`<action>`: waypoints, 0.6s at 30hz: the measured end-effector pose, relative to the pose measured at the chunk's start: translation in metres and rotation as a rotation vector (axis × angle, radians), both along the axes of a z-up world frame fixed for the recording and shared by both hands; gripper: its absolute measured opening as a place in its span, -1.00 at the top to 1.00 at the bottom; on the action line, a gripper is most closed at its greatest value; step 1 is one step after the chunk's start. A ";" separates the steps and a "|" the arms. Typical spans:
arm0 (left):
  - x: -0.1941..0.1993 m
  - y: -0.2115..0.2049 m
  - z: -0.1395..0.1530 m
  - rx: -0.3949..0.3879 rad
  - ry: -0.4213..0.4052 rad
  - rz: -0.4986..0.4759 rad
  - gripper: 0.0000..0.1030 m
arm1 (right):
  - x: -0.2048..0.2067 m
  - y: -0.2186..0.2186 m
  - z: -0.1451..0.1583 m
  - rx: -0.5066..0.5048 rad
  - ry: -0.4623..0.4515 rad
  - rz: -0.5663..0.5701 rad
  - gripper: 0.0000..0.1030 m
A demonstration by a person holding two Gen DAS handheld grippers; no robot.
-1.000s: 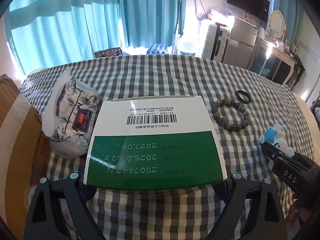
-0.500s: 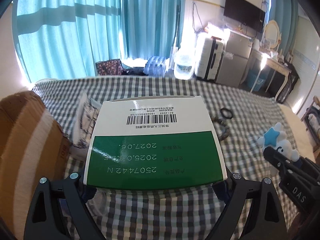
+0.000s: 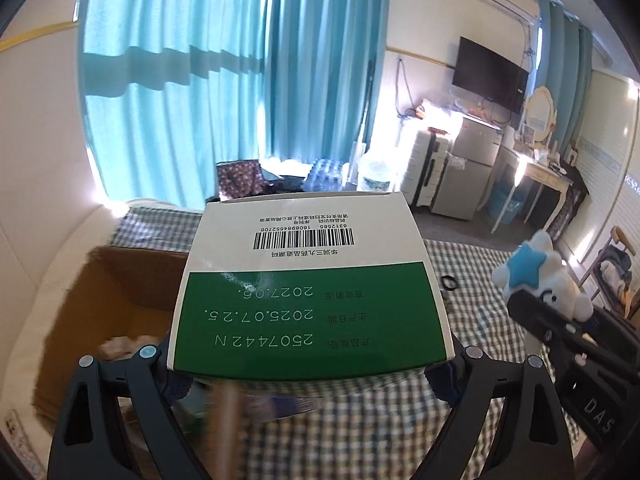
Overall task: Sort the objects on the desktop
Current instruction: 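Carry the medicine box into the box with the left tool while the right tool drops the toy in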
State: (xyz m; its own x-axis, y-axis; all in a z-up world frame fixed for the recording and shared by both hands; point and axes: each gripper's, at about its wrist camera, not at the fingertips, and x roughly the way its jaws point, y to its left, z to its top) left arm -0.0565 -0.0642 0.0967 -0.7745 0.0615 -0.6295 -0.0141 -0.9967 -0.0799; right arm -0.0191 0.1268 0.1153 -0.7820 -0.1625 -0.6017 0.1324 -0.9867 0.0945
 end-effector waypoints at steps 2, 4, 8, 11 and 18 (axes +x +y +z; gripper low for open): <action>0.006 -0.035 0.004 -0.002 -0.007 0.030 -0.81 | 0.002 -0.031 0.011 -0.005 0.019 0.046 0.22; 0.013 -0.074 0.004 -0.001 0.001 0.079 -0.81 | 0.001 -0.066 0.016 -0.026 0.024 0.095 0.22; 0.027 -0.136 -0.014 -0.011 -0.014 0.133 -0.81 | -0.007 -0.136 0.003 -0.090 -0.032 0.207 0.22; 0.026 -0.171 -0.036 -0.008 -0.057 0.160 -0.81 | -0.017 -0.180 -0.021 -0.062 -0.075 0.265 0.22; 0.013 -0.208 -0.077 0.043 -0.107 0.155 -0.81 | -0.035 -0.244 -0.059 -0.001 -0.124 0.311 0.21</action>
